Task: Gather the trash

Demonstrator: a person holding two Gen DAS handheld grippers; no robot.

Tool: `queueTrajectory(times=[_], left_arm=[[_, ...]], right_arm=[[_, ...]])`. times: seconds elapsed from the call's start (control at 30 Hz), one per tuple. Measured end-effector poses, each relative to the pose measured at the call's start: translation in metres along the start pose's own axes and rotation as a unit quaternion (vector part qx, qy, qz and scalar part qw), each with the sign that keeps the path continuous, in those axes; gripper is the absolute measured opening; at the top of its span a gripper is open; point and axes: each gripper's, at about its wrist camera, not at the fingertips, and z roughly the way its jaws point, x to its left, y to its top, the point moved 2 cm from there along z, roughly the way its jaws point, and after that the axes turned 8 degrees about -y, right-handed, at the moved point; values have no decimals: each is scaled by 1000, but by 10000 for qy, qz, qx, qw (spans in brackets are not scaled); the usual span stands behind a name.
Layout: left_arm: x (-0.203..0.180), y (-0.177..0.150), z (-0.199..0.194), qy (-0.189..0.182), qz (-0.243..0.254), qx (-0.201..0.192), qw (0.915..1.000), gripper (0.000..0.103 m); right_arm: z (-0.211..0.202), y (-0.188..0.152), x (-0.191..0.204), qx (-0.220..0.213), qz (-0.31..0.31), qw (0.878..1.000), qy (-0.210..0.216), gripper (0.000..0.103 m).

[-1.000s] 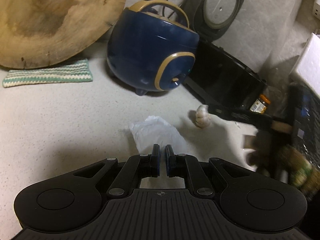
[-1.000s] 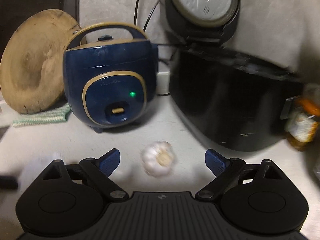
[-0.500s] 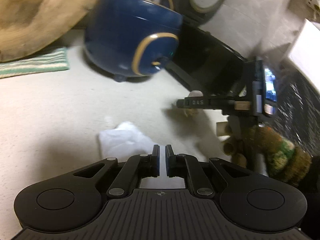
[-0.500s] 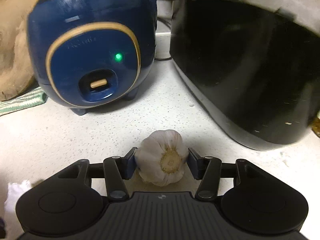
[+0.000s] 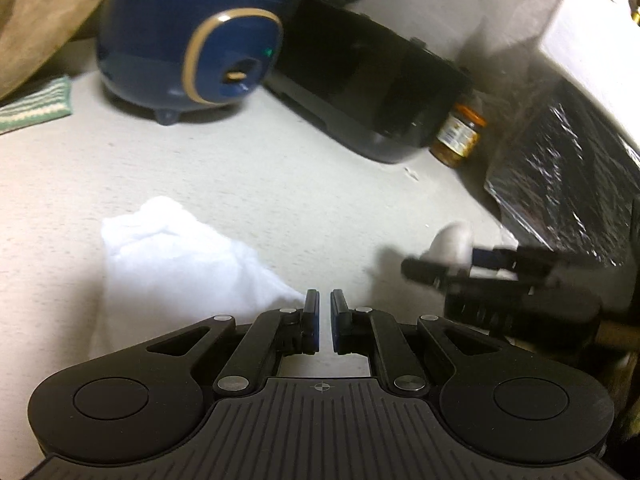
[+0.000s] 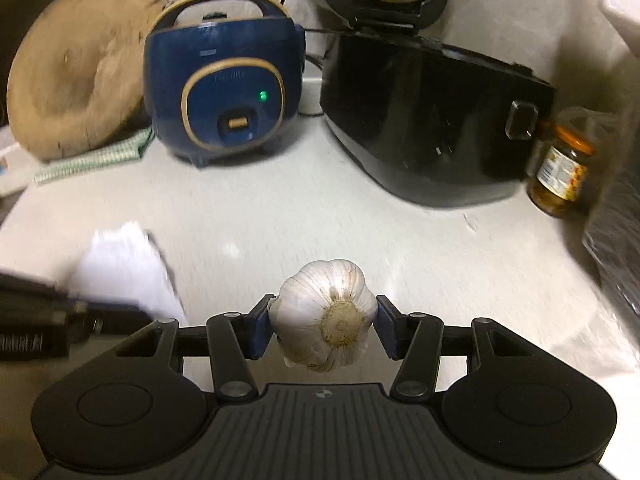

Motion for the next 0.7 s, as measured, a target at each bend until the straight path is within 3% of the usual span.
queueTrajectory(times=[0.17,0.27,0.43,0.7], left_arm=[[-9,-1,8,-57,98,80,9999,9],[-11,0,12,-43,129,117,9998,9],[-11,1,14,-27,138,152,9998,9],[-8,0,17,24,83,176,9998,9]], right_arm=[[2,-28,-8,311,234,9992,58,52],[-3,-37,-8,213,204,9996,-26,54],[-11,-43,-5,53,37,9998,-171,73],[-9,-53,-18,165,382,9988,-269,80]])
